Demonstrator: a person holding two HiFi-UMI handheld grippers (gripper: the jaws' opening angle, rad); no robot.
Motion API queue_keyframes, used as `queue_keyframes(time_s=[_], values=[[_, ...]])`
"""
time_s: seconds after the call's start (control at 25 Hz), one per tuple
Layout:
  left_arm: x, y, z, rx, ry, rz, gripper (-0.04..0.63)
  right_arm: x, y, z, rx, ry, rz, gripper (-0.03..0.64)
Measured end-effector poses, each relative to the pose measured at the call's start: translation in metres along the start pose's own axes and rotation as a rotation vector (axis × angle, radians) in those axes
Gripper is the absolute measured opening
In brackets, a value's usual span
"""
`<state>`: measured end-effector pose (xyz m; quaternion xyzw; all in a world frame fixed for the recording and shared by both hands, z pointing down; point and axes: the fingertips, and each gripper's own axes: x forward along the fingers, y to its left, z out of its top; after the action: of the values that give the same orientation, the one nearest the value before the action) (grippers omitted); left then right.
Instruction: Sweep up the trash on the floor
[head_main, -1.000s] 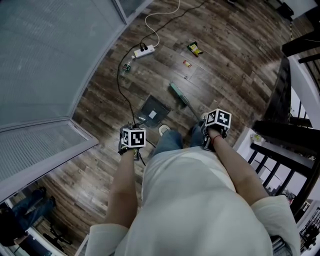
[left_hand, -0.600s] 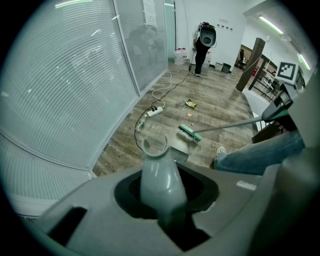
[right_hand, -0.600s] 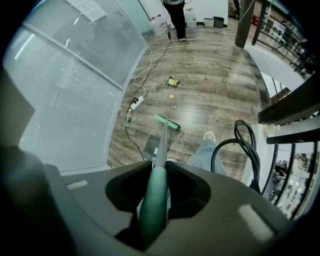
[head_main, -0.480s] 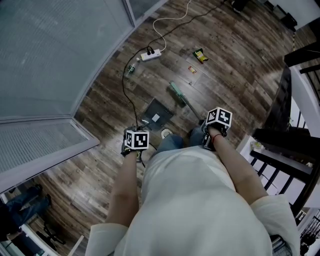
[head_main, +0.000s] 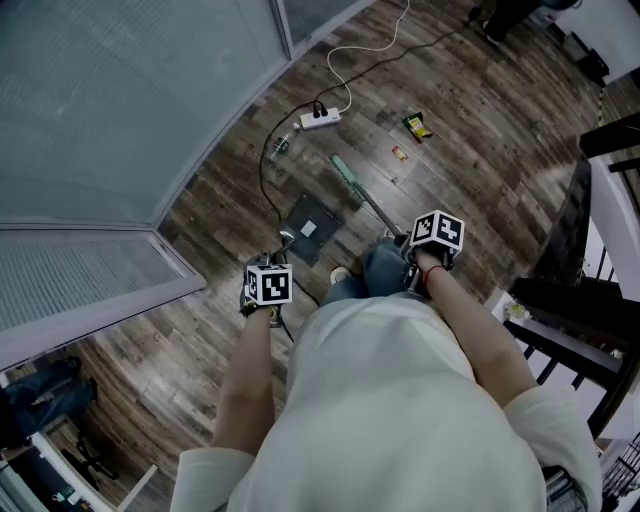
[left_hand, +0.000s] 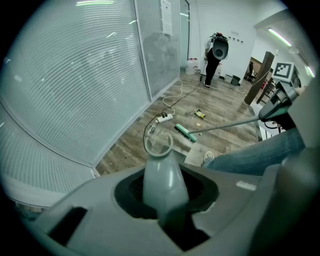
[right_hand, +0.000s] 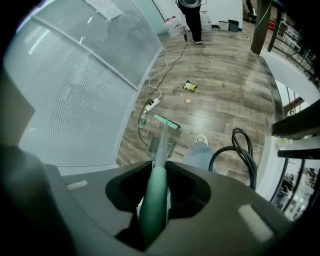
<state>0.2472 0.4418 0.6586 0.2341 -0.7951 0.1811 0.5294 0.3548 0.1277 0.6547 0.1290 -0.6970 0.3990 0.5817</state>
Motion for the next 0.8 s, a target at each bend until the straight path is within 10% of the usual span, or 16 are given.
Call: queue_keyframes(time_s=[0.8], values=[[0.006, 0.096, 0.054, -0.194, 0.007, 0.135, 0.094, 0.047, 0.095, 0.092, -0.075, 0.070, -0.008, 0.097]])
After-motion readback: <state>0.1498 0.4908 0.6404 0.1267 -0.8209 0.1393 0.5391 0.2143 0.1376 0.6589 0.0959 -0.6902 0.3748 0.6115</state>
